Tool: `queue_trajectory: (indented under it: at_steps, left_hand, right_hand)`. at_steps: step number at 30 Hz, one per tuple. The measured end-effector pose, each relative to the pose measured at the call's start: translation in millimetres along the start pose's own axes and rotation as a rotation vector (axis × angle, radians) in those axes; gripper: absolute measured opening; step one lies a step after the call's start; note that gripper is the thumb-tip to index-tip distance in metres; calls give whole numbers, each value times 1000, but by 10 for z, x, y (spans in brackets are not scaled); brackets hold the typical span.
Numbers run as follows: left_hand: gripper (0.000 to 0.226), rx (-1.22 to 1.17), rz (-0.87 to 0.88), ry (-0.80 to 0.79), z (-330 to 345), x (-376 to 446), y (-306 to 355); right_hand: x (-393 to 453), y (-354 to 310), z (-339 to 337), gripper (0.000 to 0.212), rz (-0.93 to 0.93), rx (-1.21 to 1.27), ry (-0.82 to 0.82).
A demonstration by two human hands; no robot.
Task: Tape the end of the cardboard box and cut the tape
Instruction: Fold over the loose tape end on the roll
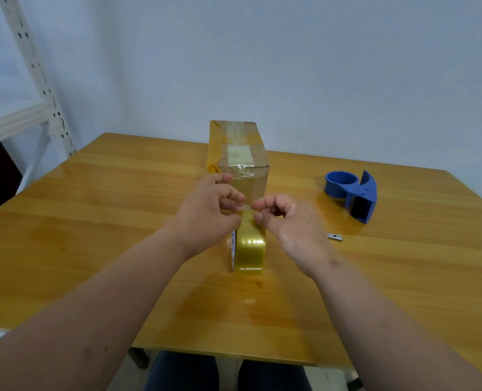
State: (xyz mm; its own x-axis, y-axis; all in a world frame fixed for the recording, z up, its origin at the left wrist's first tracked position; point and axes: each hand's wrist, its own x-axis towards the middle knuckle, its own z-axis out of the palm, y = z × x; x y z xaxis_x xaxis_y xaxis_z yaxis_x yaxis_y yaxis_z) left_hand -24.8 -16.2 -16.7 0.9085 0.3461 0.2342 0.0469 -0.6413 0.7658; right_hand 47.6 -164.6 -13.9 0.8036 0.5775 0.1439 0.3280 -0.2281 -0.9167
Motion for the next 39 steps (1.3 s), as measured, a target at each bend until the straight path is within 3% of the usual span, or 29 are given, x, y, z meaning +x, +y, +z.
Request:
queue_trajectory:
  at_steps: [18,32,39]
  left_hand:
    - [22,116,22,1,-3,-21,35]
    - [12,71,0,8,-26,-47,51]
    - [10,9,-21,1,-33,-49,55]
  right_hand:
    - [-3,14,-12,8,2,-34,10]
    - [-4,15,2,14,1,3,16]
    - [19,-4,-17,13,-40,-217,76]
